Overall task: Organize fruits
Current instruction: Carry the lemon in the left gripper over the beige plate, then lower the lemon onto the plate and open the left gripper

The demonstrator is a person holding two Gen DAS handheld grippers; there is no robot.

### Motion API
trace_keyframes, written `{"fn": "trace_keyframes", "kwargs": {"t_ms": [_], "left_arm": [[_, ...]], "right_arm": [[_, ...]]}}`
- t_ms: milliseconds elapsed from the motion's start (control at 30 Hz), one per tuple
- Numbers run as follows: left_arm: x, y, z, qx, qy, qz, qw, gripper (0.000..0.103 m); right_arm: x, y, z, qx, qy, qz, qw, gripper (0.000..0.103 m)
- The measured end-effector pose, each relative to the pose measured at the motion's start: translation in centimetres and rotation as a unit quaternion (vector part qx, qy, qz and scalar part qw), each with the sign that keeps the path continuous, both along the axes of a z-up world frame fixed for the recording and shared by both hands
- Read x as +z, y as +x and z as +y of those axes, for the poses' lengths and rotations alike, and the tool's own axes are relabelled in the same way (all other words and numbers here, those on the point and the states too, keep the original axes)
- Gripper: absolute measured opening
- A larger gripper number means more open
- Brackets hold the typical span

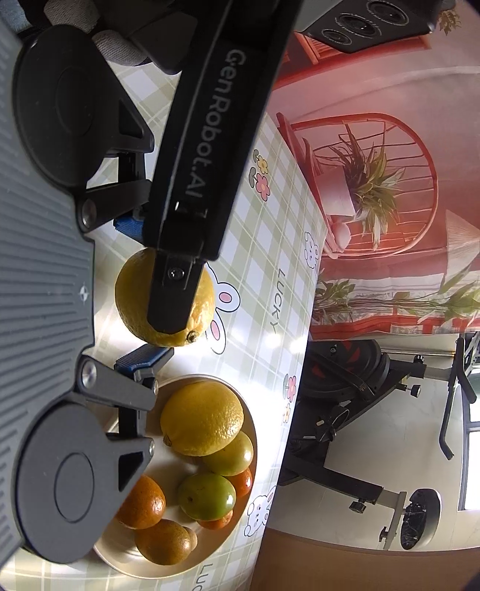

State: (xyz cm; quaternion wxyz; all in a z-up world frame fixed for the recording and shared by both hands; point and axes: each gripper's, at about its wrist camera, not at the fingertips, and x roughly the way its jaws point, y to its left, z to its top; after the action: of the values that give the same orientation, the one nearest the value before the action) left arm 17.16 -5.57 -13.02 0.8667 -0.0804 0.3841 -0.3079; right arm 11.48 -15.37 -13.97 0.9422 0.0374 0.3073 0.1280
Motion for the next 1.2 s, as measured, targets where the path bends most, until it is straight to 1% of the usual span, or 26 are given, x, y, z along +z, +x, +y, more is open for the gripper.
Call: {"fn": "trace_keyframes", "kwargs": {"t_ms": [67, 167, 267, 367, 400, 467, 500, 533, 567, 633, 767, 967, 1000, 1067, 1133, 1167, 1200], "left_arm": [[0.4, 0.1, -1.3, -0.014, 0.008, -0.009, 0.9998, 0.061], [0.9, 0.7, -3.2, -0.032, 0.012, -0.013, 0.9993, 0.06], [1.2, 1.5, -5.1, -0.046, 0.012, -0.015, 0.9988, 0.059], [1.8, 2.2, -6.9, -0.057, 0.011, -0.027, 0.9979, 0.056], [1.9, 2.4, -7.3, -0.059, 0.011, -0.03, 0.9978, 0.056], [1.6, 3.3, -8.3, -0.062, 0.014, -0.022, 0.9977, 0.056], [1.3, 3.7, -8.6, -0.063, 0.016, -0.015, 0.9978, 0.052], [0.9, 4.2, -8.8, -0.061, 0.018, -0.002, 0.9979, 0.051], [0.6, 4.3, -8.9, -0.062, 0.017, 0.003, 0.9979, 0.051], [0.3, 4.3, -8.9, -0.065, 0.023, 0.004, 0.9976, 0.051], [0.1, 4.2, -8.7, -0.062, 0.028, 0.004, 0.9977, 0.051], [1.2, 4.3, -7.7, -0.038, 0.028, -0.008, 0.9988, 0.053], [1.4, 4.2, -7.4, -0.033, 0.027, -0.01, 0.999, 0.054], [2.1, 4.0, -6.6, -0.02, 0.027, -0.016, 0.9993, 0.061], [2.8, 3.8, -5.6, -0.006, 0.024, -0.025, 0.9994, 0.075], [3.4, 3.6, -5.1, 0.002, 0.022, -0.031, 0.9993, 0.079], [3.7, 3.5, -4.6, 0.008, 0.021, -0.035, 0.9991, 0.085]], "right_arm": [[0.5, -0.3, -0.9, -0.015, 0.006, -0.008, 1.0, 0.06], [1.2, -0.7, -2.7, -0.04, 0.014, -0.016, 0.999, 0.06], [1.5, -0.8, -4.4, -0.065, 0.018, -0.019, 0.998, 0.06], [2.0, -0.7, -6.0, -0.088, 0.018, -0.023, 0.996, 0.059], [2.1, -0.7, -6.5, -0.093, 0.02, -0.025, 0.995, 0.058], [2.6, -0.6, -7.6, -0.096, 0.031, -0.033, 0.994, 0.047], [2.8, -0.4, -7.9, -0.105, 0.027, -0.034, 0.994, 0.045], [2.8, -0.1, -8.1, -0.111, 0.024, -0.031, 0.993, 0.045], [2.5, 0.5, -8.3, -0.113, 0.021, -0.017, 0.993, 0.045], [1.9, 1.2, -8.6, -0.114, 0.016, -0.001, 0.993, 0.042], [1.1, 0.6, -8.9, -0.112, 0.021, 0.003, 0.993, 0.042], [1.0, 0.4, -9.3, -0.118, 0.02, 0.001, 0.993, 0.042], [1.1, 0.4, -9.2, -0.118, 0.016, 0.001, 0.993, 0.042], [1.1, 0.4, -9.1, -0.119, 0.008, 0.002, 0.993, 0.044], [1.2, 0.3, -8.9, -0.121, -0.001, 0.003, 0.993, 0.048], [1.3, 0.3, -8.9, -0.122, -0.008, 0.004, 0.992, 0.049], [1.4, 0.3, -8.8, -0.125, -0.014, 0.005, 0.992, 0.052]]}}
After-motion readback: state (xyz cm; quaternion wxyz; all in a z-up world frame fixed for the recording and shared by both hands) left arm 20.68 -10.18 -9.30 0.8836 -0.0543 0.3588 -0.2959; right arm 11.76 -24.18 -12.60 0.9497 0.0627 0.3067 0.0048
